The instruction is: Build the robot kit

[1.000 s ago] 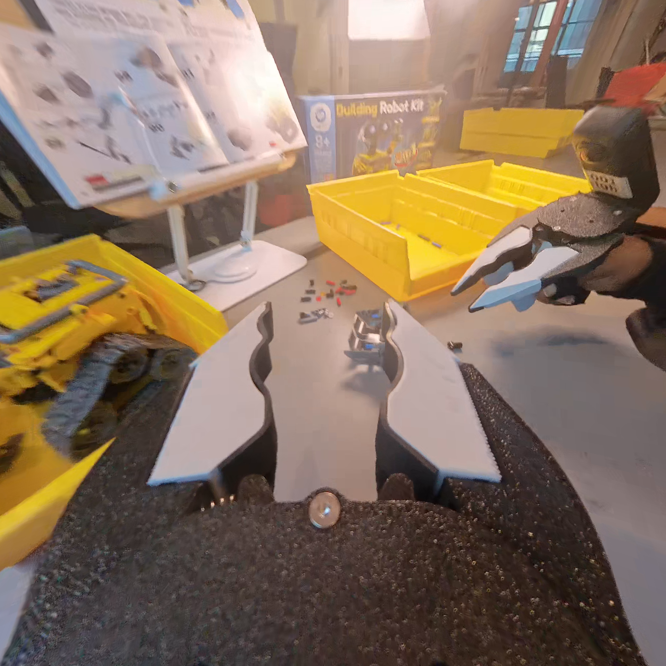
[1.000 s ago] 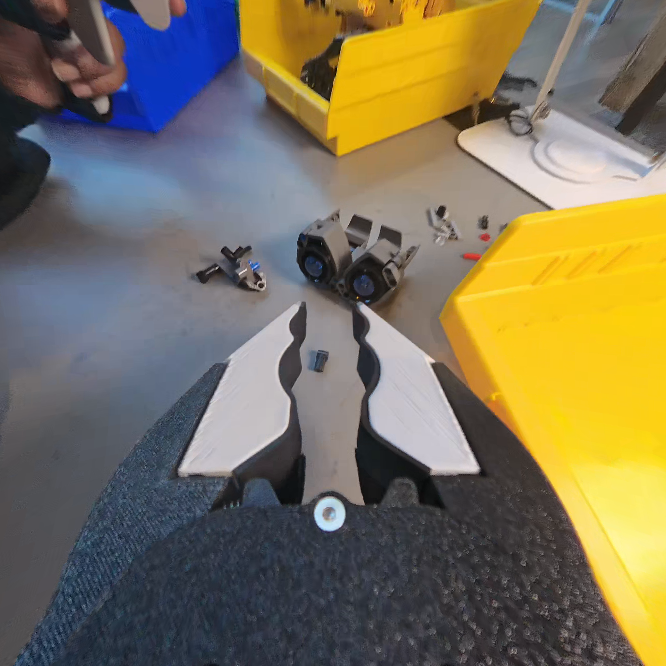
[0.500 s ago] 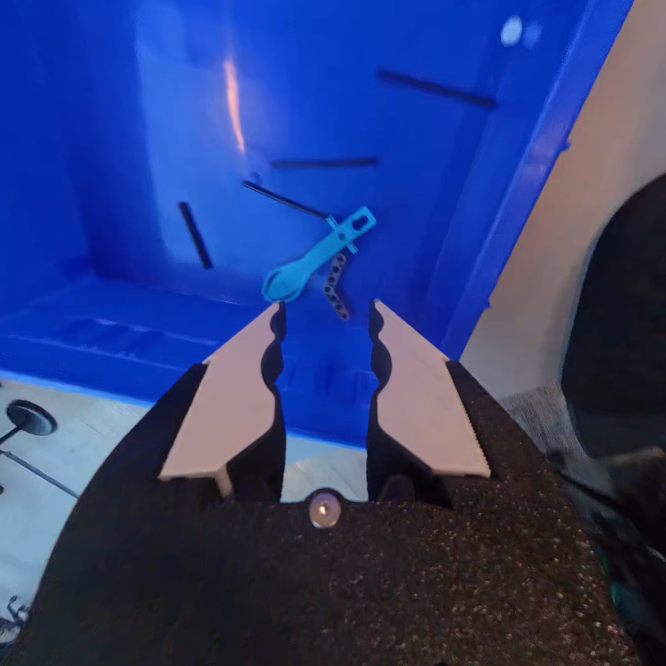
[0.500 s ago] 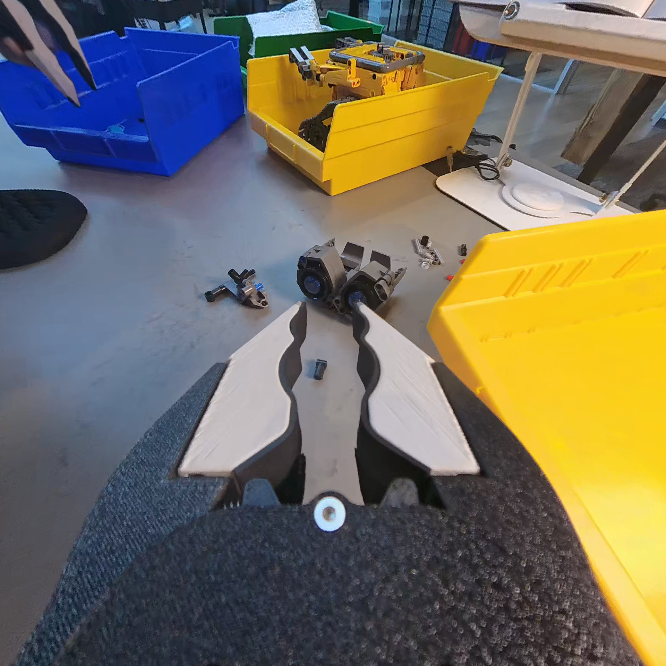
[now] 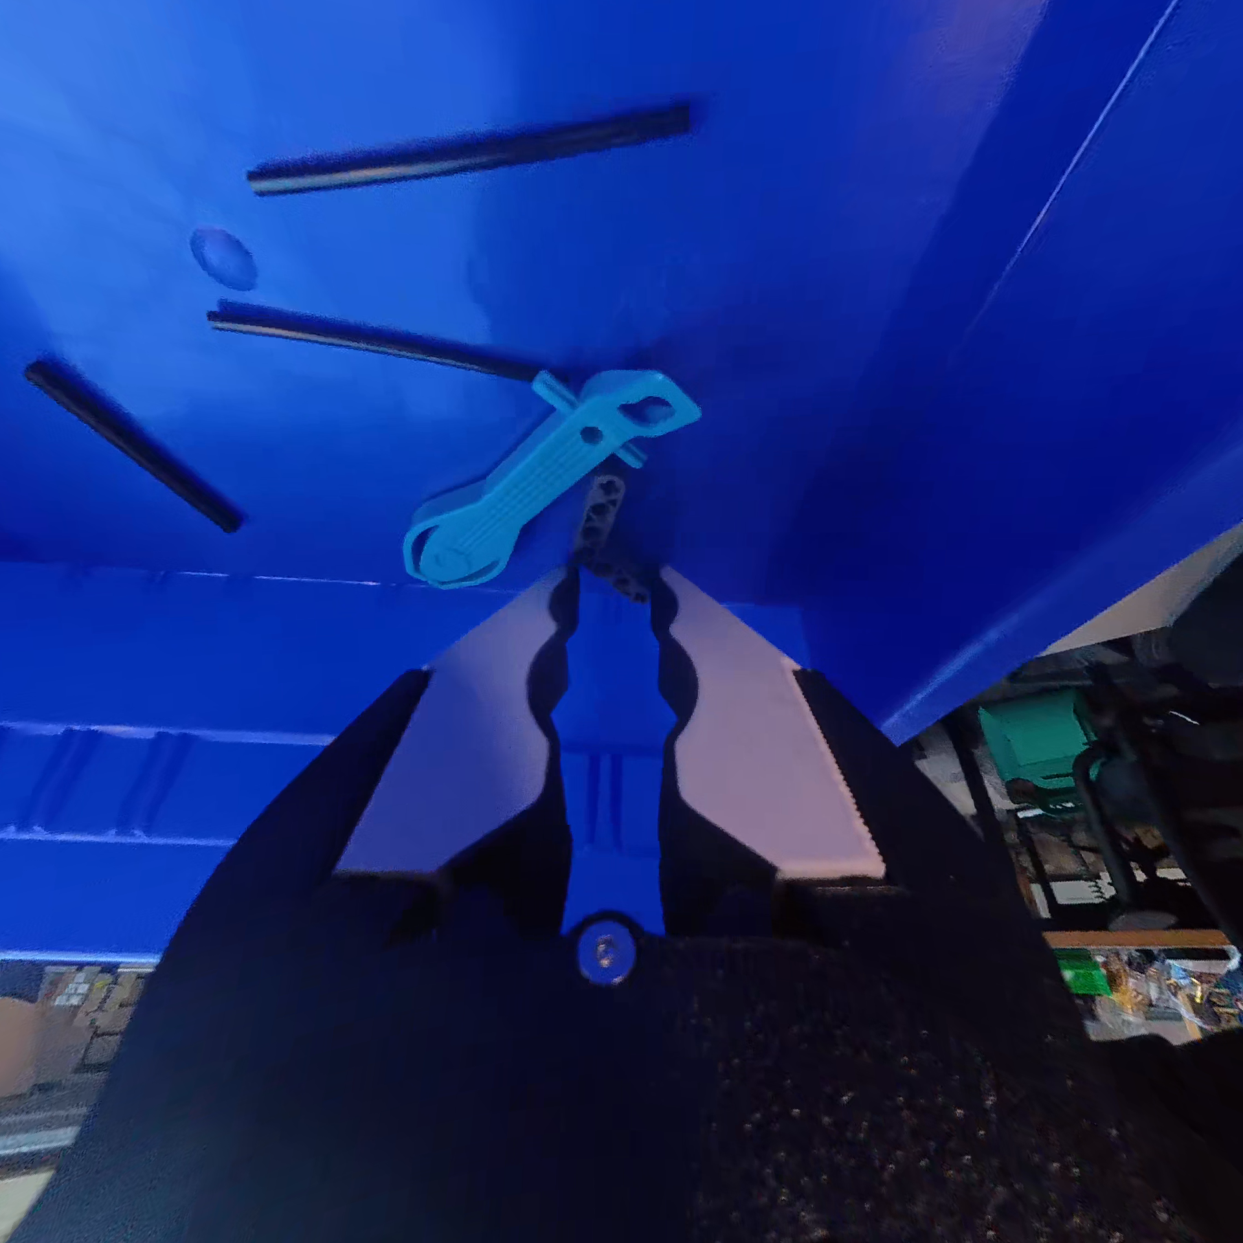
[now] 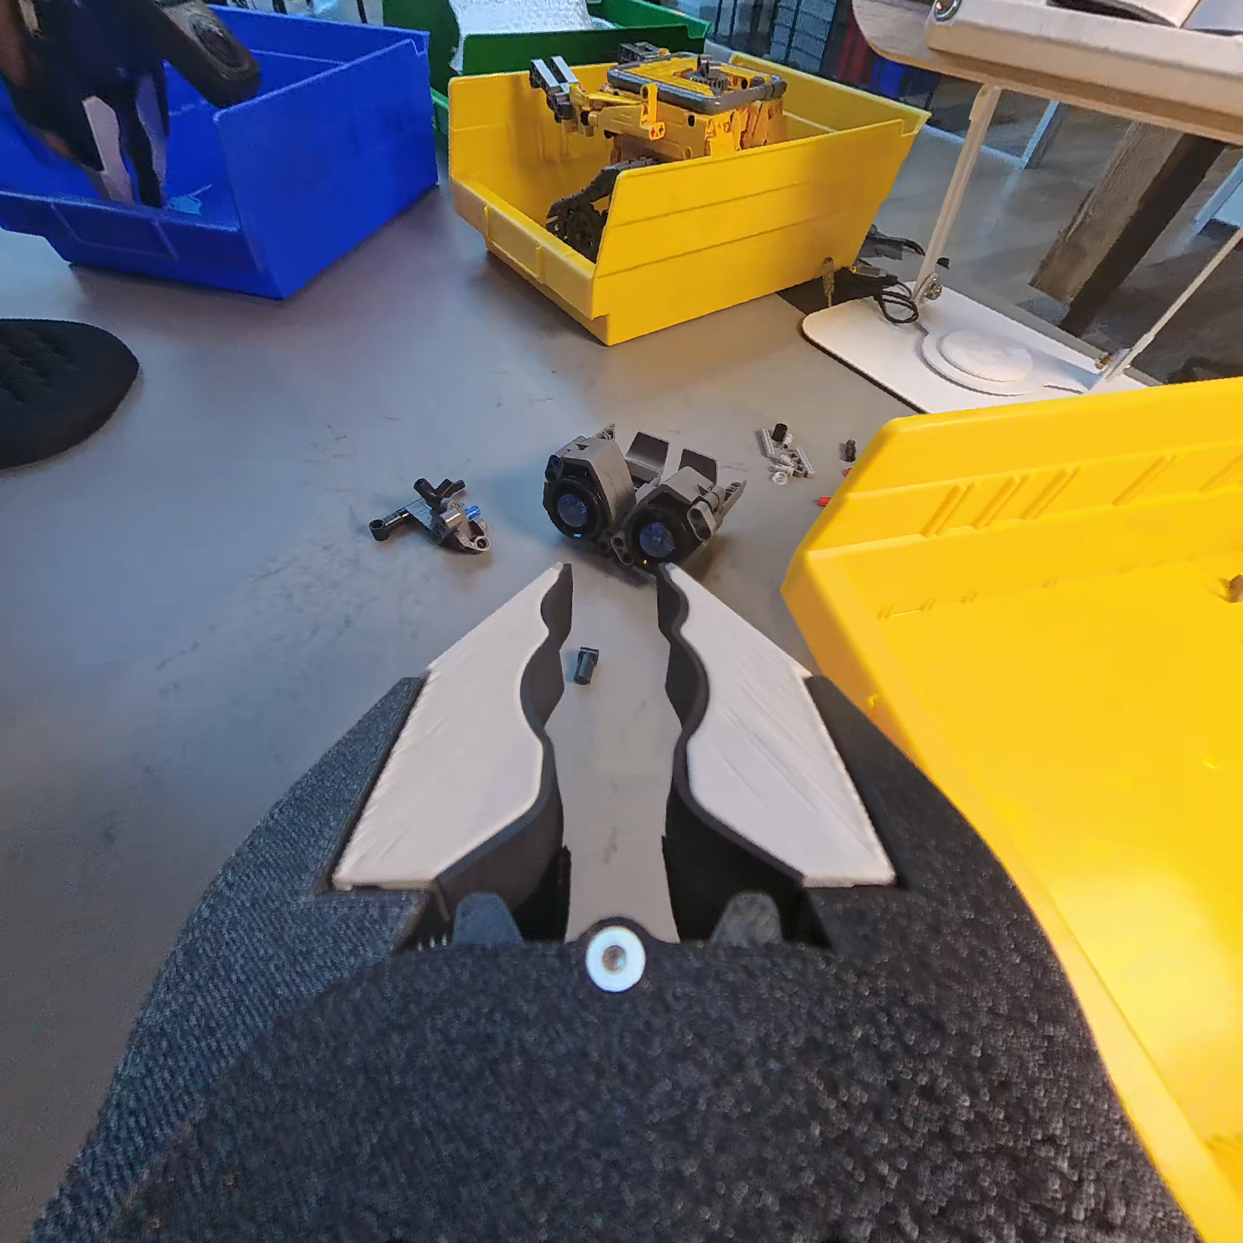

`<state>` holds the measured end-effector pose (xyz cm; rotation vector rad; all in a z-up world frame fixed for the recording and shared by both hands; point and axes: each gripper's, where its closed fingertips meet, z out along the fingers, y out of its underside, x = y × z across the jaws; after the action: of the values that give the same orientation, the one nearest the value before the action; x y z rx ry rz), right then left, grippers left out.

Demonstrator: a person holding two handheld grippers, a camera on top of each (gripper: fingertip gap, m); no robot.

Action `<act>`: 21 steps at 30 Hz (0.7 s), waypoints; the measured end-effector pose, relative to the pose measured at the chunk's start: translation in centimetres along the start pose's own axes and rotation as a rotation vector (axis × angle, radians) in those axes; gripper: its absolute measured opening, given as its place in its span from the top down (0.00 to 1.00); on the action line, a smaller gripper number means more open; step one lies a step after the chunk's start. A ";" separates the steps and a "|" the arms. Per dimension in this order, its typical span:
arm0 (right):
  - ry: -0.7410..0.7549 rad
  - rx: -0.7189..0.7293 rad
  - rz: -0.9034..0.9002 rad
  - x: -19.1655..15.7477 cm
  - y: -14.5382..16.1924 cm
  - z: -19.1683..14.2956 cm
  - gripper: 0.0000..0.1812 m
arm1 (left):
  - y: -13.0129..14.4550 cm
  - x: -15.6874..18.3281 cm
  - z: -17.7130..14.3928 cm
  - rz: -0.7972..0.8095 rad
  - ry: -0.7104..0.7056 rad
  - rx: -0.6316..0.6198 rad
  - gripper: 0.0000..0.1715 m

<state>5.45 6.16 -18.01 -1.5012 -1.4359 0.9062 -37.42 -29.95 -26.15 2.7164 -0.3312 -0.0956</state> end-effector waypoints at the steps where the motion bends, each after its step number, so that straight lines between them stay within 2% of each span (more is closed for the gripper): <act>1: -0.004 0.000 0.002 0.0 0.0 0.0 0.87 | -0.3 0.1 -0.2 0.008 0.000 0.025 0.96; 5: -0.010 0.013 -0.006 -0.1 -0.2 0.0 0.87 | -0.9 -0.7 -3.1 -0.026 -0.051 0.175 0.96; 7: -0.010 0.033 -0.010 -0.1 -0.5 -0.1 0.87 | -2.2 -0.7 -6.5 -0.045 -0.092 0.336 0.96; 10: -0.016 0.078 -0.005 -0.4 -1.0 -0.2 0.87 | -4.9 1.6 -12.7 0.008 -0.149 0.585 0.96; 13: -0.054 0.134 -0.005 -1.6 -2.0 0.0 0.87 | -8.9 7.0 -17.3 0.142 -0.106 0.787 0.96; 15: -0.101 0.164 -0.046 -3.4 -2.8 0.3 0.87 | -12.1 11.2 -18.4 0.249 -0.033 0.867 0.96; 17: -0.150 0.174 -0.126 -5.7 -3.4 0.8 0.87 | -15.7 15.1 -18.4 0.348 0.031 0.910 0.96; 21: -0.239 0.107 -0.307 -10.4 -2.6 2.3 0.87 | -22.7 22.2 -16.6 0.506 0.154 0.904 0.96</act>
<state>1.54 -4.05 -17.04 -1.0829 -1.7048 0.9764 -9.10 -8.75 -20.38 3.3395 -1.2493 0.5234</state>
